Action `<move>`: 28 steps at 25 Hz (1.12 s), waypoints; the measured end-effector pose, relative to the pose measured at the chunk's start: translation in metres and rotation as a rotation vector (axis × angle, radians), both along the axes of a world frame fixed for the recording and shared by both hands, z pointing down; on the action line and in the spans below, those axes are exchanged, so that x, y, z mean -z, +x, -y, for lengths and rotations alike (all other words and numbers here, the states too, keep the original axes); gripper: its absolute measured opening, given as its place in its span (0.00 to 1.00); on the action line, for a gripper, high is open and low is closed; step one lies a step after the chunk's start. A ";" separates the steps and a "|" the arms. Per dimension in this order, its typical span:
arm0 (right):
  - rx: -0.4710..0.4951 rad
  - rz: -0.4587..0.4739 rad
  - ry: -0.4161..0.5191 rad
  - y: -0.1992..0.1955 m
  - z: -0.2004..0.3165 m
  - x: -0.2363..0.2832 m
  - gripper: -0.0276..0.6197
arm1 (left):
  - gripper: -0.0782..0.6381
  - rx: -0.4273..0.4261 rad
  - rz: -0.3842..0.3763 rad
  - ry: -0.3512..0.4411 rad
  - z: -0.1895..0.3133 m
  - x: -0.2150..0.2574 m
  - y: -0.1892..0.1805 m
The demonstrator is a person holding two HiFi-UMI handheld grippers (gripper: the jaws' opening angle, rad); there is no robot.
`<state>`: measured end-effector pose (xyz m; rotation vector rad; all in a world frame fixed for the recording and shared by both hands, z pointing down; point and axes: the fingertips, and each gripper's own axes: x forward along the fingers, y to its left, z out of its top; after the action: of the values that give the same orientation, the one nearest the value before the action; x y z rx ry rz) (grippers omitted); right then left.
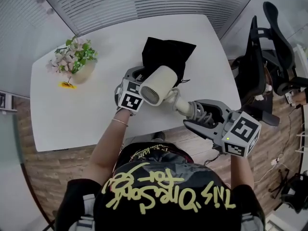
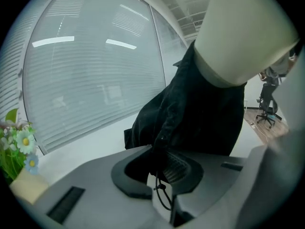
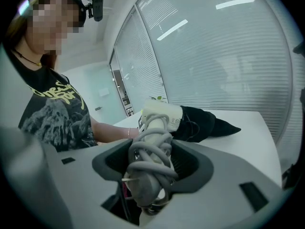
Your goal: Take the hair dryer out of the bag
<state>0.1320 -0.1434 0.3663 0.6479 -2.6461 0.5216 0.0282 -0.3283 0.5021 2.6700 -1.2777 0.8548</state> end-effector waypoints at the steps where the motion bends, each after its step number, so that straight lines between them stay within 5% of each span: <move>1: -0.003 0.006 0.000 0.002 0.000 0.002 0.43 | 0.15 -0.003 0.018 -0.002 0.001 -0.001 0.000; 4: -0.064 0.019 0.026 0.008 0.018 0.006 0.43 | 0.15 -0.022 0.073 0.010 0.002 -0.005 -0.001; 12: -0.227 -0.081 0.037 0.004 0.096 -0.049 0.43 | 0.17 -0.047 0.076 0.082 -0.019 0.001 -0.009; 28: -0.249 -0.205 0.040 -0.051 0.175 -0.108 0.43 | 0.21 -0.016 0.047 0.088 -0.032 0.015 -0.034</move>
<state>0.0811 -0.3186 0.4745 0.9949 -2.4030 0.4437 -0.0054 -0.2965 0.4875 2.7472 -1.3359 0.8893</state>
